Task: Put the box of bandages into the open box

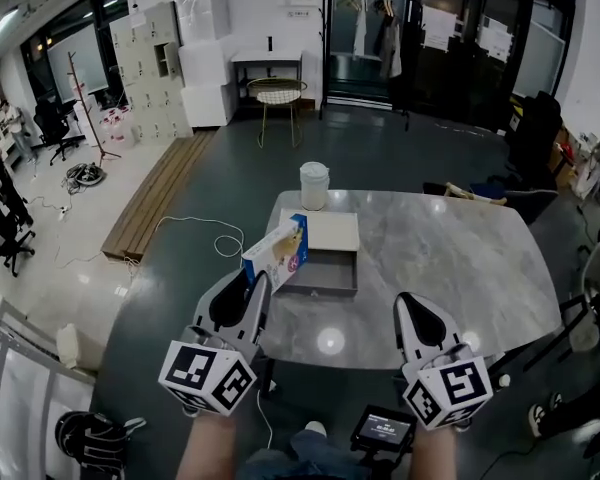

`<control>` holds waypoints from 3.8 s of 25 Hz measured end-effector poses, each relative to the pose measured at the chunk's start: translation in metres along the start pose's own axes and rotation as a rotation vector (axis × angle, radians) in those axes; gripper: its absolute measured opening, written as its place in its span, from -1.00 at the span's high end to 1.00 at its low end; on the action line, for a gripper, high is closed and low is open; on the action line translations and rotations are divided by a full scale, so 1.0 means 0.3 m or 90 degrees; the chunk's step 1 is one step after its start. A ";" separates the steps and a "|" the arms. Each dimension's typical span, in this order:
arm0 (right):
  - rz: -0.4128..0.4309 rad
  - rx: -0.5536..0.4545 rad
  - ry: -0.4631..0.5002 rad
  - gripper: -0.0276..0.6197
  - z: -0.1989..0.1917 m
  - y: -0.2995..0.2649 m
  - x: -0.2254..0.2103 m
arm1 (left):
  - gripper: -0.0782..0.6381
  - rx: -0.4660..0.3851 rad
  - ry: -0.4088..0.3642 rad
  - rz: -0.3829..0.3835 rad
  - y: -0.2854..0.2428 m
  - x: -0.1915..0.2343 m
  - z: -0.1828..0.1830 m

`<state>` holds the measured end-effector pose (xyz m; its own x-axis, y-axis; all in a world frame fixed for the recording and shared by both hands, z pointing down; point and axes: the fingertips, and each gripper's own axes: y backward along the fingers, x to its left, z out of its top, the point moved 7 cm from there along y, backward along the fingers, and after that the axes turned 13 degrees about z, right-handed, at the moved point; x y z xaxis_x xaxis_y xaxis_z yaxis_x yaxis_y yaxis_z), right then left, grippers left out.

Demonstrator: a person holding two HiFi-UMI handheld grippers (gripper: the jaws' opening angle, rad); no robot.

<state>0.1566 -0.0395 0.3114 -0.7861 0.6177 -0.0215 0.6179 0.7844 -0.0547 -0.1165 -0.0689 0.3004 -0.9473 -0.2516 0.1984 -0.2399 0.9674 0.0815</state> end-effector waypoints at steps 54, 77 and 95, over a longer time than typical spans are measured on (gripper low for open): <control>-0.098 0.241 -0.115 0.83 -0.345 -0.406 -0.503 | 0.55 0.565 0.228 -0.035 -0.640 0.133 -0.711; -0.076 0.289 -0.125 0.83 -0.402 -0.454 -0.585 | 0.54 0.690 0.276 -0.041 -0.700 0.031 -0.894; -0.071 0.286 -0.162 0.83 -0.458 -0.451 -0.575 | 0.38 0.812 -0.001 0.019 -0.763 0.022 -0.950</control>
<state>0.2110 -0.2444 0.4596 -0.8606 0.4548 -0.2295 0.5057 0.7090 -0.4915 -0.0073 -0.3004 0.5614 -0.9558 -0.2301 0.1832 -0.2513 0.3150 -0.9152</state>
